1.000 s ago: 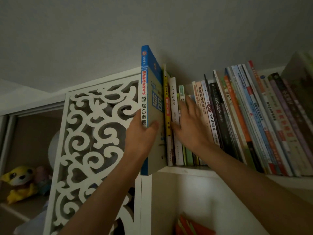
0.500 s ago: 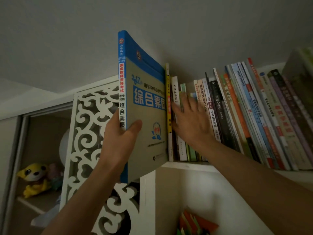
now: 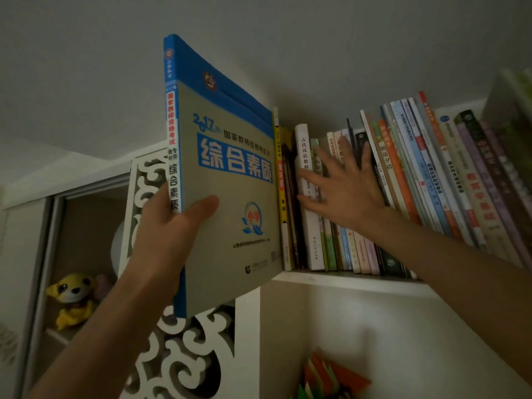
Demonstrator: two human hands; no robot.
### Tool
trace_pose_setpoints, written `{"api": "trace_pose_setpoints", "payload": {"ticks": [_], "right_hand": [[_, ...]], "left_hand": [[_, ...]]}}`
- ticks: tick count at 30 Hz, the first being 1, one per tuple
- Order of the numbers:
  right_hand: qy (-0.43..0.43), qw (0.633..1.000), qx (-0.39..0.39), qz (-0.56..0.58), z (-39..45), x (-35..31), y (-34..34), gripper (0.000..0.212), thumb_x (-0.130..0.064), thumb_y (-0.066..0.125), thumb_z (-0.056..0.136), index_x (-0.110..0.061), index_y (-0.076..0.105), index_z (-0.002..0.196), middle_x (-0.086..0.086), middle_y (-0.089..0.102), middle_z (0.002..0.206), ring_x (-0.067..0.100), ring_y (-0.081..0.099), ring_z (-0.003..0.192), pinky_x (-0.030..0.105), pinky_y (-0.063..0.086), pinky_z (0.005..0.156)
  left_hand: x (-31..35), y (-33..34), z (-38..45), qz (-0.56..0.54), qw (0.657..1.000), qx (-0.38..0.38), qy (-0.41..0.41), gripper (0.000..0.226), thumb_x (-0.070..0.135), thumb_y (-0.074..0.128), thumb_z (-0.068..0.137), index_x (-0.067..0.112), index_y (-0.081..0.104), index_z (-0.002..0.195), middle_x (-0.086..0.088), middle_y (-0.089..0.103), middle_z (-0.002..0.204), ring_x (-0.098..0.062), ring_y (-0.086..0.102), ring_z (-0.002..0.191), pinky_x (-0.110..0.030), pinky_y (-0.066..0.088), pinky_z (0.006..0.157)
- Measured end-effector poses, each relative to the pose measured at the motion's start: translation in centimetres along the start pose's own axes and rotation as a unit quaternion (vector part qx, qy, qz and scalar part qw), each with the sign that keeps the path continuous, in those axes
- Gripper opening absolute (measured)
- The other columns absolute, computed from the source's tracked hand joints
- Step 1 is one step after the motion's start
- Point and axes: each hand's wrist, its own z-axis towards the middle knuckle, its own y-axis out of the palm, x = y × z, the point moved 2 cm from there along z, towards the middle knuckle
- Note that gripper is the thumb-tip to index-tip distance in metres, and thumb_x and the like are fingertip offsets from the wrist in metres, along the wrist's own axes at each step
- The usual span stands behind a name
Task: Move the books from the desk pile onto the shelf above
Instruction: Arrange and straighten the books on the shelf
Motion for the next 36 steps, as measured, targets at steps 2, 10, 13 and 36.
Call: {"api": "trace_pose_setpoints", "payload": {"ticks": [2, 10, 13, 36], "right_hand": [[-0.008, 1.0, 0.016, 0.013, 0.2, -0.3, 0.0, 0.075, -0.068, 0.009, 0.076, -0.04, 0.038, 0.14, 0.007, 0.012, 0.158, 0.042, -0.001, 0.143, 0.063, -0.007, 0.107], [-0.233, 0.969, 0.074, 0.047, 0.5, -1.7, 0.7, 0.027, -0.03, 0.059, 0.081, -0.023, 0.07, 0.105, 0.006, 0.056, 0.134, 0.044, 0.034, 0.134, 0.066, 0.009, 0.103], [-0.267, 0.96, 0.079, 0.011, 1.1, -1.8, 0.8, 0.019, -0.022, 0.081, 0.068, -0.019, 0.074, 0.085, 0.007, 0.071, 0.104, 0.045, 0.054, 0.116, 0.073, 0.027, 0.092], [-0.207, 0.975, 0.081, 0.024, 0.2, 1.1, 1.1, 0.055, -0.037, 0.022, 0.085, -0.023, 0.074, 0.097, 0.0, 0.066, 0.118, 0.031, 0.045, 0.129, 0.063, 0.003, 0.105]], "left_hand": [[0.5, -0.1, -0.3, -0.003, 1.0, 0.01, -0.004, 0.018, 0.018, 0.062, 0.086, 0.035, 0.054, 0.088, 0.007, 0.067, 0.083, -0.015, 0.067, 0.074, -0.036, 0.052, 0.065], [1.6, -0.5, -1.4, 0.038, 0.999, 0.022, -0.001, 0.016, 0.019, 0.063, 0.084, 0.033, 0.058, 0.09, 0.004, 0.07, 0.084, -0.02, 0.069, 0.075, -0.04, 0.054, 0.069], [2.6, -0.6, -2.1, 0.039, 0.999, 0.017, 0.013, 0.017, 0.017, 0.062, 0.084, 0.032, 0.058, 0.088, 0.008, 0.071, 0.075, -0.012, 0.069, 0.066, -0.033, 0.052, 0.059], [2.4, 1.5, 0.4, 0.1, 0.994, 0.048, -0.016, 0.017, 0.009, 0.056, 0.09, 0.025, 0.053, 0.094, 0.004, 0.063, 0.085, -0.013, 0.063, 0.072, -0.027, 0.045, 0.053]]}}
